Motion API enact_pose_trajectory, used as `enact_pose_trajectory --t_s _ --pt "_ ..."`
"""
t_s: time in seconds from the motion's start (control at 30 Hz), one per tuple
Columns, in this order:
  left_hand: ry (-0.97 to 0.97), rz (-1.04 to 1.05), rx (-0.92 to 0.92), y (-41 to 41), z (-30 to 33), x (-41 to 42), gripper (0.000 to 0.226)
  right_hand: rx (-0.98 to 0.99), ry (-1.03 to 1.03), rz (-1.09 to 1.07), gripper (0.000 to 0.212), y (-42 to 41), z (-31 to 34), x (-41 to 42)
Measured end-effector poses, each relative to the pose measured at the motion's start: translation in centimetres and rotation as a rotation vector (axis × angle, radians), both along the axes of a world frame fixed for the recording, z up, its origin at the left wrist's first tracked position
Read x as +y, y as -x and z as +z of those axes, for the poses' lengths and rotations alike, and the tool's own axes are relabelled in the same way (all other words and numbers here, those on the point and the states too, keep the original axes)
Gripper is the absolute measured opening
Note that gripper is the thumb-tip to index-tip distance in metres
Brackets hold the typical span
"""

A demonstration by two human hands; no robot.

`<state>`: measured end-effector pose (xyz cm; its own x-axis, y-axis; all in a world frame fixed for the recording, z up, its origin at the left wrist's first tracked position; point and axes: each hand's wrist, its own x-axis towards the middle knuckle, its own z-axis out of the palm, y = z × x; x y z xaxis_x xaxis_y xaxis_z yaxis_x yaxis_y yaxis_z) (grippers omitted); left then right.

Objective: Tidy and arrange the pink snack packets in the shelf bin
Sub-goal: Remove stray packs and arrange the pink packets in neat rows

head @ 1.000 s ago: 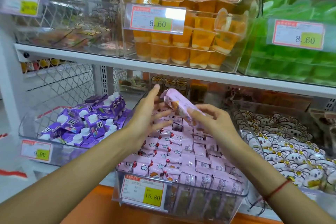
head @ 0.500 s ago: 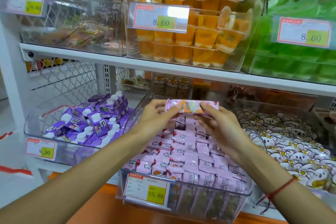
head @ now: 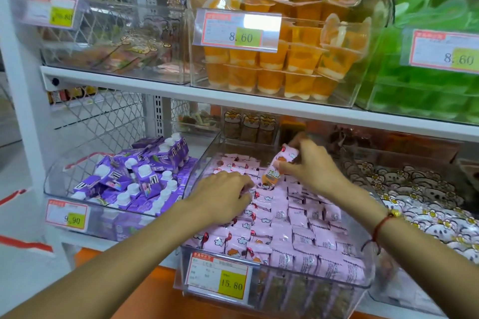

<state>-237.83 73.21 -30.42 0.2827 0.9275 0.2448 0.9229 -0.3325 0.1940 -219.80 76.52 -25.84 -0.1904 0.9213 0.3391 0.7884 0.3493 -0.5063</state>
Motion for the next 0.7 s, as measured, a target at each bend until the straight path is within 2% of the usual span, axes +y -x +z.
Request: enact_pose_trajectory --t_s 0.13,0.23,0.27,0.4,0.5,0.57,0.63,0.7 --pt "-0.012 0.022 -0.104 -0.1 -0.1 0.3 0.043 -0.288 0.042 0.107 0.032 1.2 1.9 0.7" --pt "-0.015 -0.004 -0.169 0.0 0.0 0.3 0.049 -0.438 0.143 0.189 0.014 2.2 0.4 1.2" --pt "-0.012 -0.019 -0.178 0.1 0.0 0.4 0.048 -0.455 0.19 0.2 0.016 2.3 -0.2 1.4" --pt "0.045 -0.082 -0.128 0.1 0.0 0.7 0.04 -0.405 0.324 0.264 0.032 1.3 -1.2 1.3" --pt "0.123 -0.101 -0.002 -0.1 0.1 1.0 0.039 -0.318 0.361 0.256 0.038 0.3 -1.4 0.8" --pt "0.166 -0.097 0.082 -0.3 0.1 1.4 0.041 -0.284 0.263 0.199 0.039 -0.3 -1.9 0.2" --pt "0.202 -0.085 0.102 -0.5 0.3 1.7 0.041 -0.283 0.096 0.129 0.038 -0.7 -2.7 -0.6" --pt "0.237 -0.085 0.111 -0.6 0.6 2.0 0.041 -0.285 0.013 0.126 0.038 -1.0 -3.5 -1.4"
